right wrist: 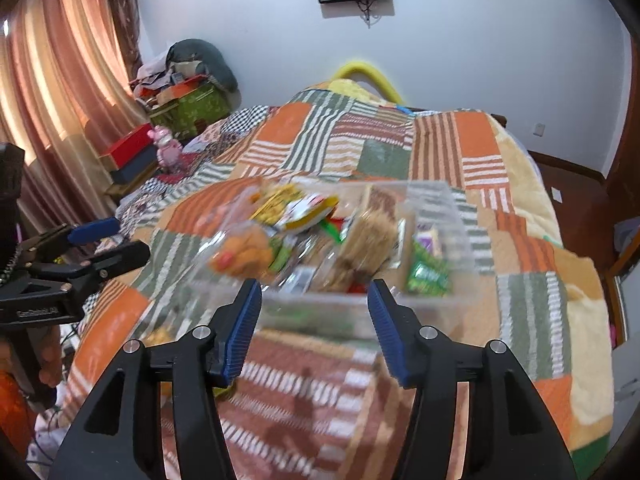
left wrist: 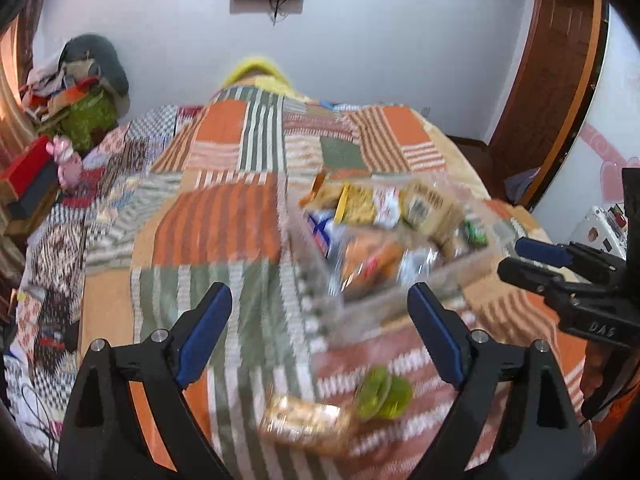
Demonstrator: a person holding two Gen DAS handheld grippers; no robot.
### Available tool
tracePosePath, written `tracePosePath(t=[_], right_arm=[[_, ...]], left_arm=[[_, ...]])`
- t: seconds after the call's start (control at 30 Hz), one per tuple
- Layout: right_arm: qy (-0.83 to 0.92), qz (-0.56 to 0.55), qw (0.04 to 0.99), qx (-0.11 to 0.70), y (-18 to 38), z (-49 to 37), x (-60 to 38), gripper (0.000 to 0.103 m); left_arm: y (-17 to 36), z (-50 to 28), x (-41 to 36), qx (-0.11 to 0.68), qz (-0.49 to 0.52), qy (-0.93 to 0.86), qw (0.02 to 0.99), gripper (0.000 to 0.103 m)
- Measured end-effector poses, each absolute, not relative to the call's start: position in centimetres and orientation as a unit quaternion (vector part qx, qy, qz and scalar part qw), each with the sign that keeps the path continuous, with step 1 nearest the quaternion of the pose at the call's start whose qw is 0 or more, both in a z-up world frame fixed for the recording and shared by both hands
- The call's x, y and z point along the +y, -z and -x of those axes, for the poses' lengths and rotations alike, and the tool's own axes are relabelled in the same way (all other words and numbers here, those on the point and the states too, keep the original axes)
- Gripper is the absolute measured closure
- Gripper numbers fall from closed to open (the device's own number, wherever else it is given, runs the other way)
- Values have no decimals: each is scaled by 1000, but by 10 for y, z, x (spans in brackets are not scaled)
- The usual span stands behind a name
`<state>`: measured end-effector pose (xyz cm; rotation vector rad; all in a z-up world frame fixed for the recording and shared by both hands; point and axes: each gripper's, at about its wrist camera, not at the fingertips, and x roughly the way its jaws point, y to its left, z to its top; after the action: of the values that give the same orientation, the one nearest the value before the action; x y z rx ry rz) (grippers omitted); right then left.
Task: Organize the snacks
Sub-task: 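Grasp the clear biscuit pack with the left gripper while the right grasps the green jelly cup, then lower the biscuit pack and jelly cup into the clear box and open both grippers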
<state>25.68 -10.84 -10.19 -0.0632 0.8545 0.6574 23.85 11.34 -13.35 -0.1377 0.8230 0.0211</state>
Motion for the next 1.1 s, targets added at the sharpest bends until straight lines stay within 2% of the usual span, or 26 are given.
tracePosePath(t=[0.43, 0.9, 0.97, 1.0, 1.03, 1.1], right_arm=[[-349, 23, 808, 474, 150, -228, -50, 49], [-352, 57, 775, 522, 183, -216, -26, 49], [-346, 61, 776, 523, 187, -215, -30, 54], [-345, 60, 776, 524, 187, -216, -32, 61], [-348, 51, 773, 528, 188, -217, -36, 64], [-351, 40, 772, 529, 187, -220, -40, 64]], left_arm=[[192, -180, 131, 453, 55, -13, 890, 13], [221, -171, 125, 483, 75, 20, 872, 13], [225, -172, 123, 487, 76, 23, 870, 13], [227, -173, 121, 490, 75, 26, 868, 13], [229, -174, 119, 493, 74, 29, 867, 13], [233, -178, 117, 498, 69, 30, 864, 13]])
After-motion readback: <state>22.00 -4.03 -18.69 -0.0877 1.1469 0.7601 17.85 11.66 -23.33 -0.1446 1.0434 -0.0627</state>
